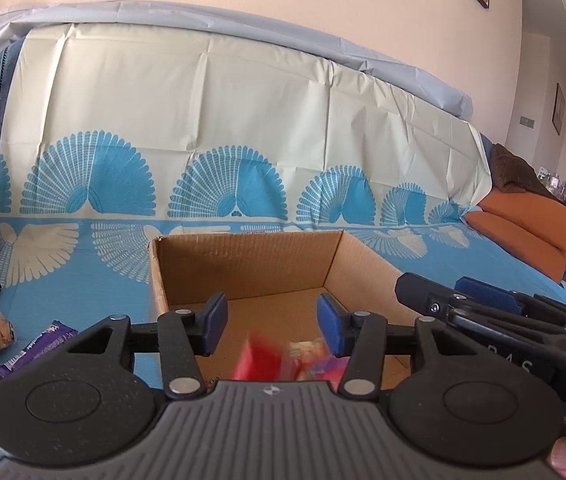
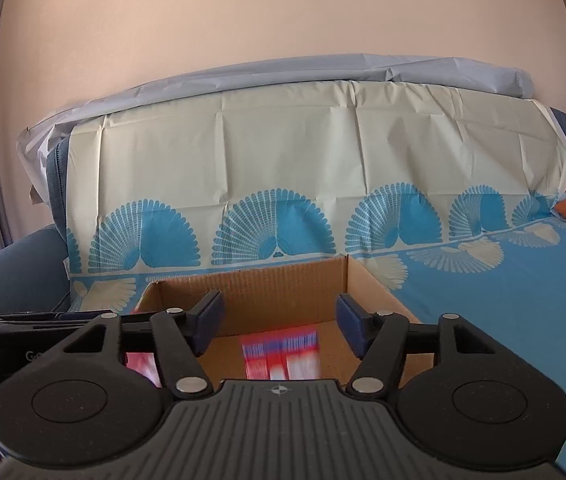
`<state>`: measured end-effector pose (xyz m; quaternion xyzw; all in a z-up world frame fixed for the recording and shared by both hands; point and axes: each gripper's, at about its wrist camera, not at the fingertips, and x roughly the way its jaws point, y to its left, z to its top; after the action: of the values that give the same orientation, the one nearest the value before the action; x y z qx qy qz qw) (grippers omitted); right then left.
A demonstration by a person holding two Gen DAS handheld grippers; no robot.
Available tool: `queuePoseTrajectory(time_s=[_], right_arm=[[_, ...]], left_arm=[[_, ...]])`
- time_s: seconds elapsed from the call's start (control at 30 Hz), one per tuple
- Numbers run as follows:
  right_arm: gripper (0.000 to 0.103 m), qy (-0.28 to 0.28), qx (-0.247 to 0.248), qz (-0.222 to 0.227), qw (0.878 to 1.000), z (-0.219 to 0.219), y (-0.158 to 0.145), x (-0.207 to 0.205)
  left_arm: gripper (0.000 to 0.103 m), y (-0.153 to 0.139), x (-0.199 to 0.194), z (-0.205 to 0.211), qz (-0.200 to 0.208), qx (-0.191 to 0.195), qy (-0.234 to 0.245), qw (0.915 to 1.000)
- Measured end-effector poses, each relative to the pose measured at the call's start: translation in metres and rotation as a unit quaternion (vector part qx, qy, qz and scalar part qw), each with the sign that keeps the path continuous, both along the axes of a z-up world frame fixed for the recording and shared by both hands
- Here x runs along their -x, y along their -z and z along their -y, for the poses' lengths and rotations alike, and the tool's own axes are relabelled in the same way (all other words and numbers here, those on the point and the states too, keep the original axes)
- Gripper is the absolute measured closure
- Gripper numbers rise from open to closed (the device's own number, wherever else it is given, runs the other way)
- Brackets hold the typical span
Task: Organize snacks
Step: 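Carry both red packets over the box and open both tools to drop them, then swing both open tools from the box back toward the remaining snacks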
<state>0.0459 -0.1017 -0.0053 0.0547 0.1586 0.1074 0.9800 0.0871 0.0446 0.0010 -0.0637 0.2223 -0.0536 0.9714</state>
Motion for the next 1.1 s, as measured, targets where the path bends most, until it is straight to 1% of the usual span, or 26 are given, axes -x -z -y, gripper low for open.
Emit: queuePoseTrajectory(time_s=[0.1,0.2,0.5,0.6,0.7,0.73,0.77,0.83,0.87,0.9,0.93,0.97,1.0,1.03,1.1], right_arm=[[0.033,0.002,-0.002,0.000,1.000,0.000,0.000,0.000],[0.030,0.002,-0.004,0.001,1.000,-0.002,0.000,0.001],[0.029,-0.008,-0.007,-0.003,1.000,-0.015,-0.001,0.008],[0.029,-0.013,-0.009,-0.003,1.000,-0.021,-0.002,0.012],[0.029,-0.017,-0.019,-0.006,1.000,-0.028,-0.004,0.017],[0.029,-0.019,-0.023,-0.007,1.000,-0.030,-0.005,0.019],[0.030,-0.021,-0.028,-0.008,0.999,-0.032,-0.006,0.021],[0.032,-0.028,-0.035,-0.009,0.999,-0.037,-0.008,0.025],[0.037,-0.033,-0.038,-0.009,0.999,-0.041,-0.009,0.027],[0.043,-0.038,-0.039,-0.009,0.998,-0.044,-0.010,0.029],[0.047,-0.046,-0.039,-0.009,0.998,-0.048,-0.012,0.031],[0.055,-0.054,-0.038,-0.007,0.998,-0.052,-0.014,0.033],[0.066,-0.063,-0.036,-0.004,0.997,-0.056,-0.015,0.036],[0.069,-0.074,-0.033,-0.002,0.997,-0.060,-0.017,0.038],[0.071,-0.089,-0.028,0.004,0.996,-0.067,-0.021,0.042]], left_arm=[[0.047,-0.002,0.002,-0.002,0.005,-0.007,-0.002,1.0000],[0.047,-0.003,0.007,-0.005,0.015,-0.023,-0.009,0.9996],[0.047,-0.003,0.030,-0.030,0.029,-0.067,-0.038,0.9966],[0.047,-0.006,0.041,-0.043,0.029,-0.065,-0.053,0.9961],[0.047,-0.011,0.052,-0.058,0.023,-0.049,-0.070,0.9961],[0.048,-0.013,0.057,-0.063,0.023,-0.045,-0.074,0.9960],[0.053,-0.016,0.062,-0.067,0.026,-0.042,-0.078,0.9957],[0.059,-0.022,0.073,-0.074,0.037,-0.041,-0.087,0.9947],[0.061,-0.026,0.079,-0.078,0.042,-0.041,-0.091,0.9942],[0.061,-0.029,0.084,-0.084,0.042,-0.035,-0.095,0.9940],[0.062,-0.032,0.089,-0.089,0.040,-0.025,-0.098,0.9941],[0.065,-0.037,0.097,-0.097,0.042,-0.013,-0.103,0.9938],[0.065,-0.043,0.104,-0.103,0.047,-0.007,-0.105,0.9933],[0.065,-0.050,0.111,-0.110,0.052,-0.005,-0.108,0.9928],[0.067,-0.062,0.120,-0.122,0.052,-0.018,-0.116,0.9917]])
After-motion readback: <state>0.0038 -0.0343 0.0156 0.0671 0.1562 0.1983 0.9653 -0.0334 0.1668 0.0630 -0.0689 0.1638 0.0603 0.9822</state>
